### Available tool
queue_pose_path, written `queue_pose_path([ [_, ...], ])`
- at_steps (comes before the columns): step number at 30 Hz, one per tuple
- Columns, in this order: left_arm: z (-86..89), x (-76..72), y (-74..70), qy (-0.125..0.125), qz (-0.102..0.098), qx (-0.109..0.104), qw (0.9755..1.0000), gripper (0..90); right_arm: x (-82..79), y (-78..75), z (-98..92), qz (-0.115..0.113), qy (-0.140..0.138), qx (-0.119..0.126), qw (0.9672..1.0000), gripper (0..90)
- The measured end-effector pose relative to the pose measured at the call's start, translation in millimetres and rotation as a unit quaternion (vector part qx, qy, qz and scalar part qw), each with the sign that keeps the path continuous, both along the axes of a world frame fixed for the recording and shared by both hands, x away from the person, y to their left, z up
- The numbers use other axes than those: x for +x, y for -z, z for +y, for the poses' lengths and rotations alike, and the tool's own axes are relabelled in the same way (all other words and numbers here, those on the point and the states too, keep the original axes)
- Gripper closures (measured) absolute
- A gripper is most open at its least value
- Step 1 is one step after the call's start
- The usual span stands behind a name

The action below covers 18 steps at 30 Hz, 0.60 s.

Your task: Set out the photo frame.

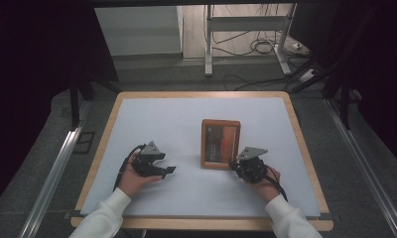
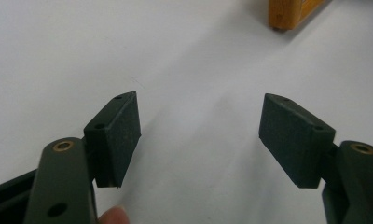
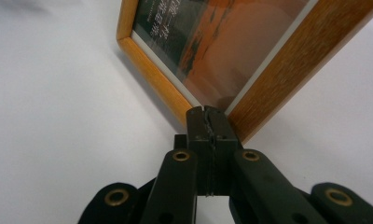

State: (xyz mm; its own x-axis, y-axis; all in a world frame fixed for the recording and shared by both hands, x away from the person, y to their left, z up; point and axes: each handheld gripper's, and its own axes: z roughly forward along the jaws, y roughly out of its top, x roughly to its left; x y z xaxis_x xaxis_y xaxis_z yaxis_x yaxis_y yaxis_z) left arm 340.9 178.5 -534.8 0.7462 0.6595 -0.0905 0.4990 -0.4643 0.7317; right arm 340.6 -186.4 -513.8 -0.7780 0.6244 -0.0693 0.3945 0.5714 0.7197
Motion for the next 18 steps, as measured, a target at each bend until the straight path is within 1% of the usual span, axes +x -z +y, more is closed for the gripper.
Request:
queue_pose_path([
  [2,-0.2,0.0,-0.3,0.0,0.0,-0.002,1.0,28.9,-0.8,0.0,-0.5,-0.001,0.001,0.005,1.0,90.0],
  [5,-0.7,0.3,0.0,-0.001,0.001,-0.004,1.0,29.0,-4.3,-3.5,-2.6,-0.008,-0.005,0.019,0.9998,90.0],
  [9,-0.9,1.7,0.4,-0.002,0.0,-0.004,1.0,29.0,-7.2,-8.0,-7.8,-0.014,-0.005,0.036,0.9992,90.0],
  [14,-2.2,2.0,0.3,-0.003,0.0,-0.004,1.0,29.0,-8.6,-9.6,-15.5,-0.02,-0.007,0.048,0.9986,89.1],
  [16,-3.1,1.0,0.0,-0.002,-0.001,-0.003,1.0,29.0,-9.1,-9.4,-18.2,-0.022,-0.009,0.052,0.9984,86.8],
  [18,-3.7,-0.5,-1.0,-0.001,-0.004,0.0,1.0,28.9,-10.6,-9.1,-21.4,-0.02,-0.011,0.056,0.9982,81.0],
])
